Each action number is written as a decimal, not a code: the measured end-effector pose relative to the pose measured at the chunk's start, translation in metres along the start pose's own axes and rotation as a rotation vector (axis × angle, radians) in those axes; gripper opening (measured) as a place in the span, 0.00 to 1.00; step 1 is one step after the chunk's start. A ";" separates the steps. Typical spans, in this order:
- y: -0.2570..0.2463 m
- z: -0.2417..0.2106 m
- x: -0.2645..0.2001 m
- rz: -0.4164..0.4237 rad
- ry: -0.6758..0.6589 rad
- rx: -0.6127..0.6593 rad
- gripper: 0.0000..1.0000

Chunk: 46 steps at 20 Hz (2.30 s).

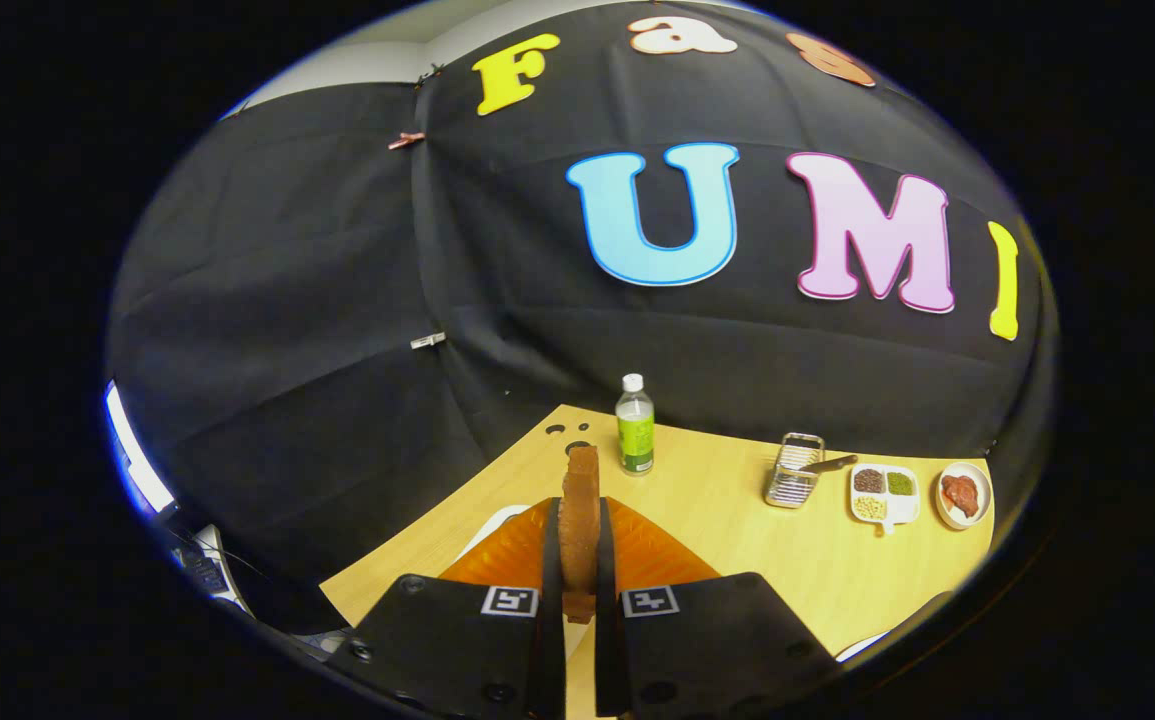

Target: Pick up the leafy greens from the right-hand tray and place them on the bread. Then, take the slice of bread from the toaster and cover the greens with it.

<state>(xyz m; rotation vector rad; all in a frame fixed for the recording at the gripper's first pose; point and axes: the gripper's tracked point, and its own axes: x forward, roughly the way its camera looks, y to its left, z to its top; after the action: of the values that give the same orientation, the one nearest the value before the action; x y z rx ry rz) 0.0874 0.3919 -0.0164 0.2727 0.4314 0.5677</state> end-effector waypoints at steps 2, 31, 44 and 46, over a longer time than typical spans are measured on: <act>-0.029 0.002 -0.020 -0.042 -0.005 0.003 0.16; -0.163 -0.252 -0.072 -0.322 0.069 0.659 0.16; -0.204 -0.311 -0.077 -0.505 0.219 0.430 0.44; -0.207 -0.312 -0.085 -0.525 0.239 0.360 0.59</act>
<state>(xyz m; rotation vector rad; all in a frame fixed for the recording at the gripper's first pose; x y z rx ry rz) -0.0269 0.2166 -0.3376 0.4195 0.8087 0.0019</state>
